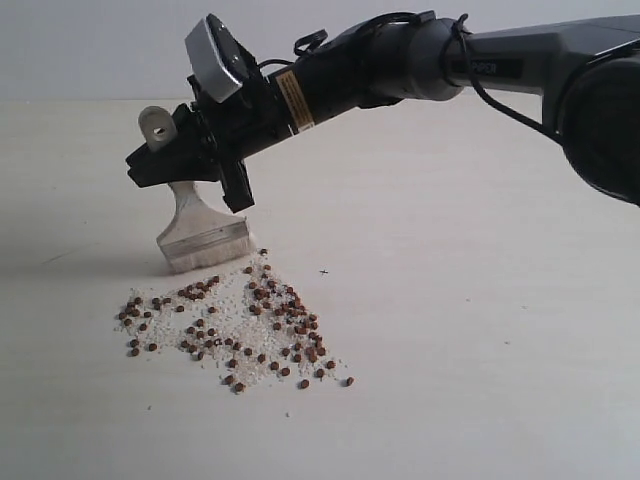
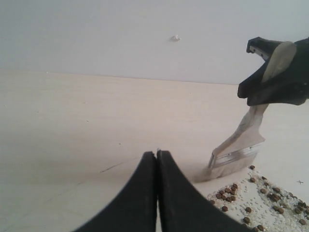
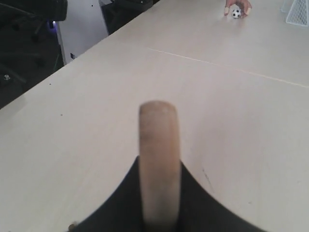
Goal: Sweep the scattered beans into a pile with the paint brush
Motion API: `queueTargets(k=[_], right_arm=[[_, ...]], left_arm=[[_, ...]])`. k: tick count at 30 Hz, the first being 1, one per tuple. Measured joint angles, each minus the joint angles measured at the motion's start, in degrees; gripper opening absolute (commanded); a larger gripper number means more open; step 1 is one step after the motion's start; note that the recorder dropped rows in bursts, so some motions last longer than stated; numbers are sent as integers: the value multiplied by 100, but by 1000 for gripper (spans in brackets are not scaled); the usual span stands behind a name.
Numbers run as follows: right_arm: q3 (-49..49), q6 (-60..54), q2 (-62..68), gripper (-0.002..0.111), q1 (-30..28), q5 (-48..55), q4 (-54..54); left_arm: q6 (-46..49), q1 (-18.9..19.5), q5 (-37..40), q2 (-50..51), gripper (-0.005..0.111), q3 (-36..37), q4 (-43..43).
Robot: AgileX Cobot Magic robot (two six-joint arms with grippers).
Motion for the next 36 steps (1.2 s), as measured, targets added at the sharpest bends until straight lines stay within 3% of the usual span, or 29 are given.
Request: queueTargets(k=[9, 20, 36], right_arm=[[12, -982, -83, 0, 458, 12, -62], [12, -1406, -83, 0, 1155, 204, -70], [12, -1365, 124, 0, 1203, 246, -70]], left_arm=[[0, 0, 0, 0, 0, 0, 0], [0, 0, 0, 0, 0, 0, 0], [0, 0, 0, 0, 0, 0, 0]])
